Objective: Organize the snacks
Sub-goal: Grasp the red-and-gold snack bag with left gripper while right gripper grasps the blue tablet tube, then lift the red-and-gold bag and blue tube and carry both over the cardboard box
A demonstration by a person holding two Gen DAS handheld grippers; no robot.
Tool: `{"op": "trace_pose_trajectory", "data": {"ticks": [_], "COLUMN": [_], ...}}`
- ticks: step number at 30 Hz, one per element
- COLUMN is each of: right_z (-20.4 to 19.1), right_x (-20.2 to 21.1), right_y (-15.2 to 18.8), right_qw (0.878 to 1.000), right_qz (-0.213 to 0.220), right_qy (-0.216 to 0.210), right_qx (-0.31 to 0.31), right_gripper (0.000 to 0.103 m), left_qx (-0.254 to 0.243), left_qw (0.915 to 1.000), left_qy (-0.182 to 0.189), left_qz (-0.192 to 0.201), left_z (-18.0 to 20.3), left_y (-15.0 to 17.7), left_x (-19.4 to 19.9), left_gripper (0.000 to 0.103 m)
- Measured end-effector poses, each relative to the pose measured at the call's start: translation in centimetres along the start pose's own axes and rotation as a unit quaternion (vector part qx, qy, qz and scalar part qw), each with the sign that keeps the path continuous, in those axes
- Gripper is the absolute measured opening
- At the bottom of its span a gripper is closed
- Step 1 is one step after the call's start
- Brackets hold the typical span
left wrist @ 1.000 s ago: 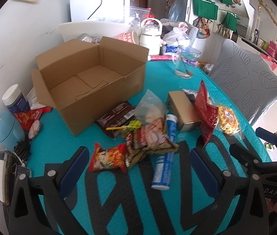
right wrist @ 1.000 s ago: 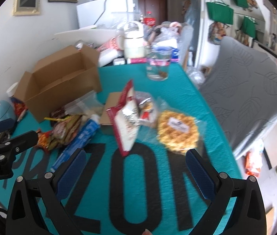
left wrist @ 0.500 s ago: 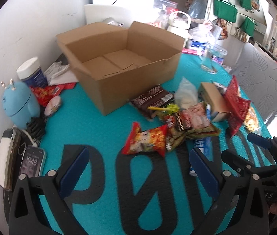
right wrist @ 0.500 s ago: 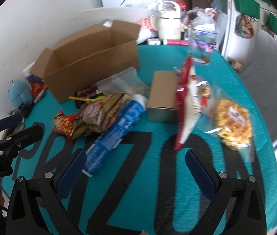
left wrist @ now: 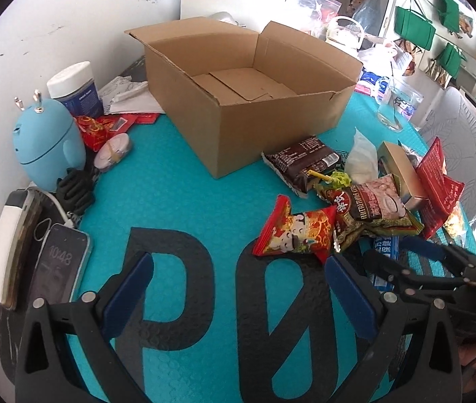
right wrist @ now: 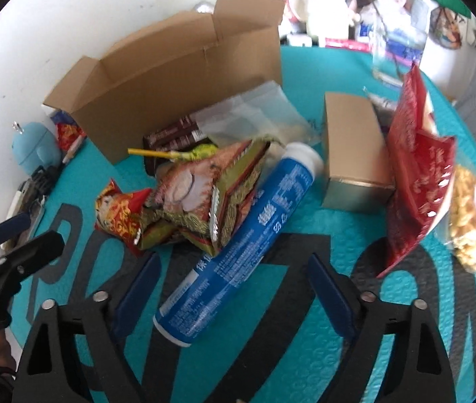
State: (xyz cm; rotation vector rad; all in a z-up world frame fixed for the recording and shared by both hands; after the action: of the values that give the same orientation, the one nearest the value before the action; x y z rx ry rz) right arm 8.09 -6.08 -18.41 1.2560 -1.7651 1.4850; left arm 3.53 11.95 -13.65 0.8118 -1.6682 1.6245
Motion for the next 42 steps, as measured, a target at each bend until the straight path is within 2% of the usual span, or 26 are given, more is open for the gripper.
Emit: {"op": "trace_pose_trajectory", "data": {"ticks": [3,5,6,8,11,15,17,20,23,28,37,42], "right_z": [0.4,0.7,0.9,1.4,2.3,3.6,4.2,4.5,4.5,4.8,5.2,5.9], "right_x": [0.2,0.6,0.8,1.1,1.5,2.3,2.7,2.9,3.0,3.5,4.6,5.9], "right_y": [0.2,0.5,0.6,0.9,1.3,1.7,1.8,2.0,2.1,2.5,4.3,6.2], "right_qw": [1.000,1.000,1.000,1.000,0.999,0.999,0.999,0.999,0.999,0.999,1.000,1.000], "right_qz": [0.003,-0.001,-0.001,-0.001,-0.002,-0.003,-0.004,-0.002,0.000,0.003,0.001,-0.007], "right_qy": [0.007,0.000,0.003,0.017,0.030,0.037,0.041,0.043,0.042,0.038,0.013,0.011], "right_qx": [0.005,0.008,0.010,0.019,0.020,0.012,0.011,0.009,0.011,0.016,0.012,0.008], "right_gripper": [0.073,0.060,0.057,0.043,0.035,0.031,0.030,0.030,0.030,0.030,0.029,0.029], "left_qx": [-0.004,-0.010,-0.014,-0.021,-0.032,-0.043,-0.045,-0.048,-0.053,-0.065,-0.076,-0.100], "left_qw": [1.0000,0.9998,0.9996,0.9993,0.9990,0.9981,0.9975,0.9972,0.9974,0.9964,0.9908,0.9877], "left_qy": [0.008,0.018,0.024,0.030,0.032,0.042,0.052,0.052,0.048,0.053,0.101,0.103], "left_qz": [-0.001,-0.001,-0.001,-0.004,-0.004,-0.011,-0.014,-0.023,-0.012,-0.016,-0.047,-0.062], "left_z": [0.7,1.4,1.8,2.5,3.2,4.2,4.7,5.2,5.5,5.9,7.6,8.7], "left_y": [-0.3,-0.4,-0.6,-0.8,-1.1,-1.5,-1.4,-1.3,-1.5,-1.1,1.7,3.4], "left_x": [-0.7,-1.1,-1.4,-2.0,-2.9,-4.4,-4.8,-5.2,-5.1,-4.8,-2.9,-1.7], "left_gripper": [0.103,0.103,0.103,0.103,0.101,0.089,0.075,0.066,0.057,0.055,0.055,0.055]}}
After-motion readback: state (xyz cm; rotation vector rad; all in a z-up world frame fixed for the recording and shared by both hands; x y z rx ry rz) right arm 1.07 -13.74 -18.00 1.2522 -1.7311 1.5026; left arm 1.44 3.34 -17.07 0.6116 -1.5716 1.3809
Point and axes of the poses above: each gripper's, at about its wrist camera, not at the fingertips, and x roughly against the way its jaws point, z to its right, y to its underside, the point moved 9 cm from there along -x, roughly the way its jaws point, and after that the axes turned 11 degrees about -x, right-handed, at the moved point
